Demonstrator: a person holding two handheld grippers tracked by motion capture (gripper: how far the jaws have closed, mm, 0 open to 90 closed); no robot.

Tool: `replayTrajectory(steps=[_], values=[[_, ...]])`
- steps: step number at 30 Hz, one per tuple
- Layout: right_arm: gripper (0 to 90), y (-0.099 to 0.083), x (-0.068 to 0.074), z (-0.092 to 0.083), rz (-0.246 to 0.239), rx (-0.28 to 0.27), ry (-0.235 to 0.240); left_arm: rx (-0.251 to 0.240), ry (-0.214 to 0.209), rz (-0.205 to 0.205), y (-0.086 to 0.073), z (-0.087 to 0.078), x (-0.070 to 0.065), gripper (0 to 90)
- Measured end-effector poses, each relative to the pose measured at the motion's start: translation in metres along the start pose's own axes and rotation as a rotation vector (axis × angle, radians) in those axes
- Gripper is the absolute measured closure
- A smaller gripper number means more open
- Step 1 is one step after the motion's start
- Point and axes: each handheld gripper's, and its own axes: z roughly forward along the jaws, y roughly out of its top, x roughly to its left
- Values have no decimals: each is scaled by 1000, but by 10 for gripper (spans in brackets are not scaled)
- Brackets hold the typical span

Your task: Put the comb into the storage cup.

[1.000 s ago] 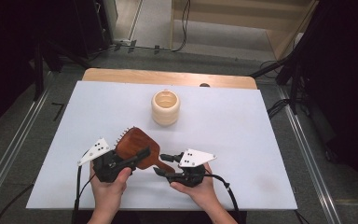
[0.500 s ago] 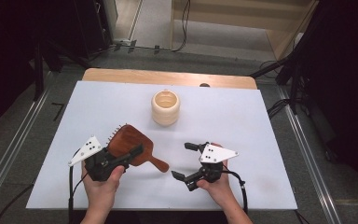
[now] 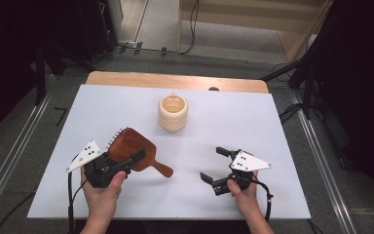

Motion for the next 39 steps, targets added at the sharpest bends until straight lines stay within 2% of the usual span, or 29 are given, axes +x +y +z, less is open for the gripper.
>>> replayTrajectory(steps=[9, 20, 24, 30, 39], values=[[0, -15, -16, -33, 26, -6, -68, 8, -5, 12, 7, 3, -1, 577], [0, -34, -36, -71, 54, -6, -156, 10, -5, 15, 17, 10, 5, 577], [0, -40, -41, -80, 64, -14, -171, 8, -10, 2, 21, 12, 9, 576], [0, -44, -46, -90, 67, -14, -192, 10, 4, -7, 25, 15, 16, 576], [0, -51, -54, -108, 83, -15, -217, -3, 12, -2, 38, 19, 21, 576]])
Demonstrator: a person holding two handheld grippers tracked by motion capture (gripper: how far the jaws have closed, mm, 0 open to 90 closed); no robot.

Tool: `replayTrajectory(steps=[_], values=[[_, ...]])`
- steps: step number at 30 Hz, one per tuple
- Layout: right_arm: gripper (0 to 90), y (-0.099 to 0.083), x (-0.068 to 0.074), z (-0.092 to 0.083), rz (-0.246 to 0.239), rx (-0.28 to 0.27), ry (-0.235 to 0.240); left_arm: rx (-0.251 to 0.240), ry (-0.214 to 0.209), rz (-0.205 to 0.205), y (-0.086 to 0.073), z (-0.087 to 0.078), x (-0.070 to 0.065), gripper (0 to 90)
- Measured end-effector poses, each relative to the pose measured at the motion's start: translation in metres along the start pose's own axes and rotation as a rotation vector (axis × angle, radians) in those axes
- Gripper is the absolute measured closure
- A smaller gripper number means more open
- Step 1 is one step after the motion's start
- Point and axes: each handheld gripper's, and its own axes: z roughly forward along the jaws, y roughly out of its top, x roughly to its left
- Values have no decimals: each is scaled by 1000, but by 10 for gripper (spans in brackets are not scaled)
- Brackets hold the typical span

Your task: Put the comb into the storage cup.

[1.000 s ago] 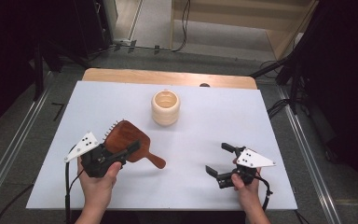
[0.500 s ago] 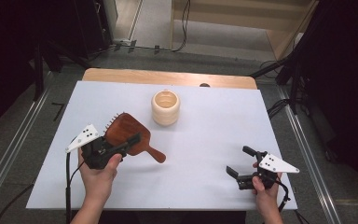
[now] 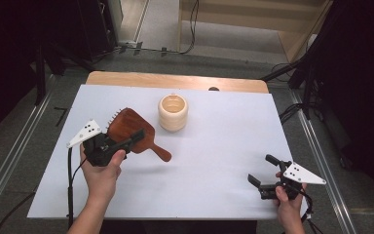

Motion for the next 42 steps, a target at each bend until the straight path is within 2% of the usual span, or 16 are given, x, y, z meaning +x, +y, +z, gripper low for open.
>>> replayTrajectory(steps=[5, 9, 19, 28, 42], values=[[0, -1, -4, -5, 6, -9, -13, -11, 1, -1, 7, 2, 2, 576], [0, -5, -7, -5, 38, -23, 13, -14, 2, -1, 12, 5, 3, 576], [0, -6, -5, -3, 17, -23, 16, -24, 5, 12, 30, 14, 4, 576], [0, -6, -6, -3, 22, -30, 20, -20, 7, 21, 43, 25, 4, 576], [0, -6, -8, -5, 32, -41, 24, -36, 21, -2, 59, 38, 16, 575]])
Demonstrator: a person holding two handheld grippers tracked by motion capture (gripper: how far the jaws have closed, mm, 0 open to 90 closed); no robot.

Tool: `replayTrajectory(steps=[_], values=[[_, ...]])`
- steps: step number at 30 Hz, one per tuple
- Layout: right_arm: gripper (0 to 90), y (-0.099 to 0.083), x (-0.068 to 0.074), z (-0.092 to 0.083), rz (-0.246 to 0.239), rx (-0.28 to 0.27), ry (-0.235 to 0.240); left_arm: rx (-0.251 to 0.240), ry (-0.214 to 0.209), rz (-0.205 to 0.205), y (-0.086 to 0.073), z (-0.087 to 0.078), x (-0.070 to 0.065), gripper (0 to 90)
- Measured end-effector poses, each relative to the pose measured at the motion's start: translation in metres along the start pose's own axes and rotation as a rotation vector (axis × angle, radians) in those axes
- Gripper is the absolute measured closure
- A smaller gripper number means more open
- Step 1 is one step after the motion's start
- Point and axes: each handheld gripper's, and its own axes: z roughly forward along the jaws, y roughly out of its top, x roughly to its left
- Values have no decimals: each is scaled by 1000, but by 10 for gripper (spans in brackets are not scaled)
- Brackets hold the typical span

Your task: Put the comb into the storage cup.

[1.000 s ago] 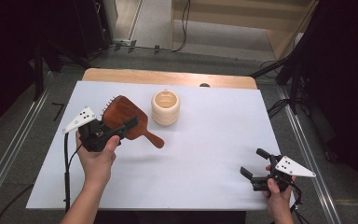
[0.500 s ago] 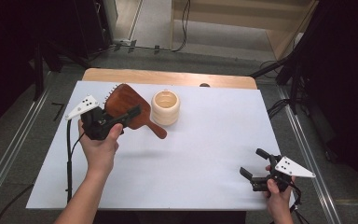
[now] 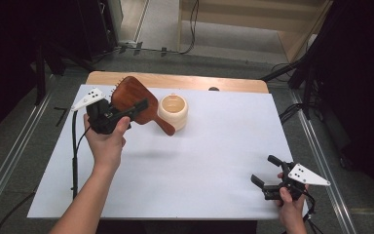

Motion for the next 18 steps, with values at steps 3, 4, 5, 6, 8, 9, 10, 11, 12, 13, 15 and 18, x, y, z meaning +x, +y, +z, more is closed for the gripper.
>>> replayTrajectory(steps=[3, 4, 5, 6, 8, 9, 10, 11, 12, 13, 15, 18], values=[[0, 0, 0, 0, -3, -3, -2, -3, 4, 2, 4, 3, 1, 575], [0, 0, 0, 0, -1, -1, 0, -5, 4, 3, 5, 5, 1, 575], [0, 0, 0, 0, -3, 0, -2, -3, 7, 8, 6, 6, 2, 575], [0, 0, 0, 0, -4, 5, -2, -3, 6, 7, 7, 7, 2, 575], [0, 0, 0, 0, -5, 4, -2, -2, 4, 5, 10, 10, 3, 575], [0, 0, 0, 0, 0, 1, -2, -4, 8, 4, 12, 11, 4, 575], [0, 0, 0, 0, -2, 0, -1, -10, 13, 8, 13, 12, 5, 575], [0, 0, 0, 0, 1, -1, -2, -13, 21, 10, 14, 13, 5, 575], [0, 0, 0, 0, 3, -1, 1, -15, 22, 12, 15, 15, 6, 575], [0, 0, 0, 0, 4, -2, 2, -16, 22, 11, 17, 16, 6, 575], [0, 0, 0, 0, 1, -1, 0, -18, 24, 14, 19, 19, 6, 575], [0, 0, 0, 0, 4, -2, 3, -18, 25, 12, 21, 23, 7, 575]])
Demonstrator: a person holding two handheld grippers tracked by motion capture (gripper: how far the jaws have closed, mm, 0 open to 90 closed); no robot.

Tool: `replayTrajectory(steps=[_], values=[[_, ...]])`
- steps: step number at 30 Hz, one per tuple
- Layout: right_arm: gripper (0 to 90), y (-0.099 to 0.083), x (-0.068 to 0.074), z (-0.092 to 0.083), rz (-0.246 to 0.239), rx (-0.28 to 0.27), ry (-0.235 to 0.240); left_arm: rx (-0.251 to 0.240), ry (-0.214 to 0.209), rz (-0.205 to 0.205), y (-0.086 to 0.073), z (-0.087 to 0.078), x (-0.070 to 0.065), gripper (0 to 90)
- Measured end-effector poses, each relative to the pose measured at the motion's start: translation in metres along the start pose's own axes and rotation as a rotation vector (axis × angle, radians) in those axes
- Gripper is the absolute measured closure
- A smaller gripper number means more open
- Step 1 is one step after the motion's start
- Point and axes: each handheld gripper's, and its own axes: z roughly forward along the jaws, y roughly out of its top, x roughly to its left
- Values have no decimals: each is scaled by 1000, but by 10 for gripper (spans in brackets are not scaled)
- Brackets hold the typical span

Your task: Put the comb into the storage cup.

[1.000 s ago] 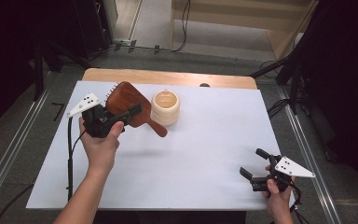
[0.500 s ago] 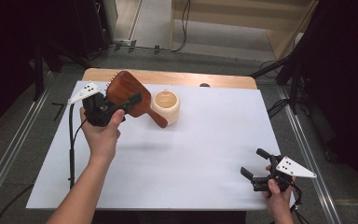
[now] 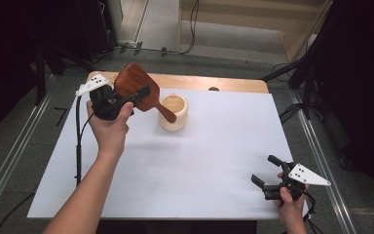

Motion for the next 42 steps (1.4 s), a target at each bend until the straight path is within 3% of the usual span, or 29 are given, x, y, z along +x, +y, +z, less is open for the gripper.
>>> replayTrajectory(steps=[16, 31, 42], values=[[0, 0, -1, -1, 2, -6, 7, -6, 23, -14, 9, 19, 9, 575], [0, 0, -1, -1, 0, -6, 4, -16, 61, -40, 6, 35, 24, 573], [0, 0, -2, -1, 7, -12, 5, 9, 102, -48, -3, 49, 30, 572]])
